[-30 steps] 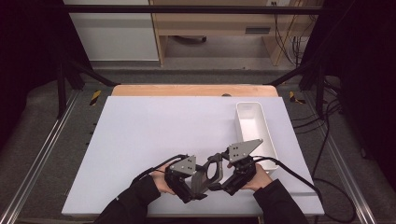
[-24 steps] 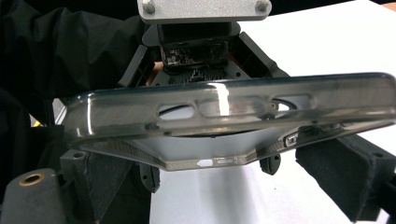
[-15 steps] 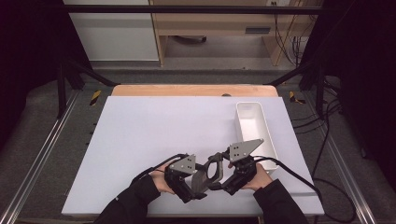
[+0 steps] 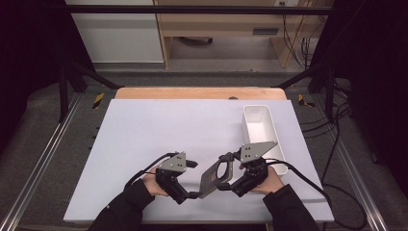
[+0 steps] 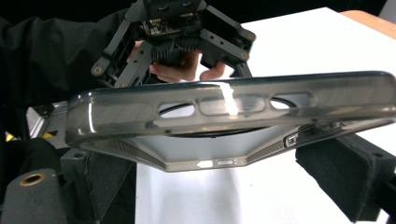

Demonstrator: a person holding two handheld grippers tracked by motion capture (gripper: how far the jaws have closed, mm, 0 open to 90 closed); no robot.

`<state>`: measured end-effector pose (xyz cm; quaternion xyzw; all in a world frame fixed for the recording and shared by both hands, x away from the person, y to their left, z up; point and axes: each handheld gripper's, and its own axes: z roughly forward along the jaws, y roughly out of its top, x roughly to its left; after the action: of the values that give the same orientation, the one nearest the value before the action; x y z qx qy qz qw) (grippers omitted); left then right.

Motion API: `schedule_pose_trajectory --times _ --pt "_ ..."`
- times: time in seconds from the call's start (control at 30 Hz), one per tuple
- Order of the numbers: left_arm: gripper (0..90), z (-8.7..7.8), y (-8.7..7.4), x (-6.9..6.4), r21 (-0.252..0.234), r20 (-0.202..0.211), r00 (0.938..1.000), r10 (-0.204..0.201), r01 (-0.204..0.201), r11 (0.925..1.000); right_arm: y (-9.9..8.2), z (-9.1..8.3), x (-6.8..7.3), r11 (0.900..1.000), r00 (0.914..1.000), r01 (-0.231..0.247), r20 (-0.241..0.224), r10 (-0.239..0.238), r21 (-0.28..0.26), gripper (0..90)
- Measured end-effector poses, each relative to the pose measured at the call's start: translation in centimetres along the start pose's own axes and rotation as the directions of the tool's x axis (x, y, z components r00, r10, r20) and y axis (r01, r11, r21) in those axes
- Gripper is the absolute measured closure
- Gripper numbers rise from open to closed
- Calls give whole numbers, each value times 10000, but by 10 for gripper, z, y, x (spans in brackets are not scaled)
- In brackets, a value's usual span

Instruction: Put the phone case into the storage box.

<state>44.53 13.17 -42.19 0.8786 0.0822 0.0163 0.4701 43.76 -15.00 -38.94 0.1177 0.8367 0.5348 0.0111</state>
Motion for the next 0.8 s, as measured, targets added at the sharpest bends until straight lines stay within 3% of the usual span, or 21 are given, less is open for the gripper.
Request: schedule_pose_trajectory --times 0.2,0.37,0.53,0.63,0.8 --pt "25 -16 -10 5 -203 -696 9959 -579 566 9982 3 -5 -1 10000 9991 -94 405 93 17 122" --pt "25 -27 -19 8 -498 -1276 9858 -1092 1036 9934 5 -10 -2 9998 9953 -215 948 217 -28 121" --pt "25 -39 -31 13 -817 -1959 9661 -1679 1545 9846 9 -17 -3 9990 9866 -426 1570 446 -157 121" --pt "25 -47 -37 15 -1090 -2436 9500 -1954 1734 9788 10 -20 -4 9981 9800 -586 1890 615 -211 121" --pt "25 -63 -49 19 -1545 -3183 9129 -2554 2159 9641 13 -24 -7 9960 9676 -846 2361 893 -300 121"
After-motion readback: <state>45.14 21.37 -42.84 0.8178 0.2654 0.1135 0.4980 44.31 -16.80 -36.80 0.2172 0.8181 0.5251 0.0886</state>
